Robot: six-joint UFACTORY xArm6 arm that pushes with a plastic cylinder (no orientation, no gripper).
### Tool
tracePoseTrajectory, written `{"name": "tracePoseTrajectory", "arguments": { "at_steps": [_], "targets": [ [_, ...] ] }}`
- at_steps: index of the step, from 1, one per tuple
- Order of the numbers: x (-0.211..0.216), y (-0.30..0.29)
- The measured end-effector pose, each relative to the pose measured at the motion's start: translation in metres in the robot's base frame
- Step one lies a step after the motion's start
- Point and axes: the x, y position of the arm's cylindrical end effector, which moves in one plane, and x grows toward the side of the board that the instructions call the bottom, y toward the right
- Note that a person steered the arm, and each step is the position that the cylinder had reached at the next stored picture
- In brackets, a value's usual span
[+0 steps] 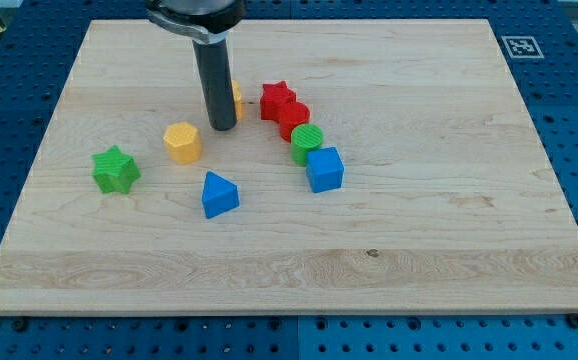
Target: Place the yellow hexagon left to the yellow heart
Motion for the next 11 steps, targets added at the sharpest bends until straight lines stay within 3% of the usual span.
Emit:
{"name": "tracePoseTrajectory", "arguments": {
  "at_steps": [2, 8, 11],
  "targets": [
    [-0.001, 0.000],
    [0.067, 0.000],
    [0.065, -0.019]
  ]
}}
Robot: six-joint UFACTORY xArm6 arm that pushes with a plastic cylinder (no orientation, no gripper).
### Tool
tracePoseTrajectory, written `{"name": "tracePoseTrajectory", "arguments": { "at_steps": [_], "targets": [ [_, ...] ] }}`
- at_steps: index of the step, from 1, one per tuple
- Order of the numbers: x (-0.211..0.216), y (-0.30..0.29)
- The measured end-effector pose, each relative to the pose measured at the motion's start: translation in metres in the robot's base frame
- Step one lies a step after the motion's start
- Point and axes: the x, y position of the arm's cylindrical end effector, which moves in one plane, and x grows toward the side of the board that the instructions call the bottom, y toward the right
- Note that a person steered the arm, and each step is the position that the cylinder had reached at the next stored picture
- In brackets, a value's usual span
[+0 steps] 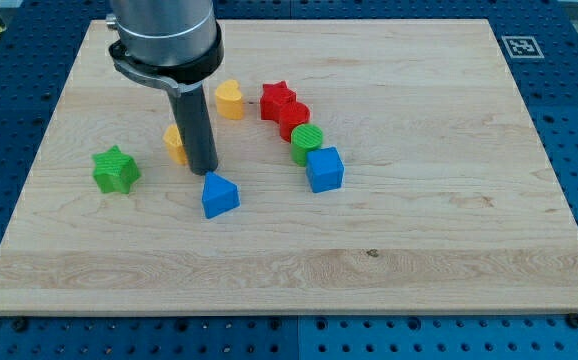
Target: Place the yellow hexagon left to the yellow heart
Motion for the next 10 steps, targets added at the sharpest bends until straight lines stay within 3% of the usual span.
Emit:
{"name": "tracePoseTrajectory", "arguments": {
  "at_steps": [2, 4, 7, 10],
  "targets": [
    [-0.025, -0.008],
    [-0.006, -0.020],
    [-0.062, -0.050],
    [-0.081, -0.056]
  ]
}}
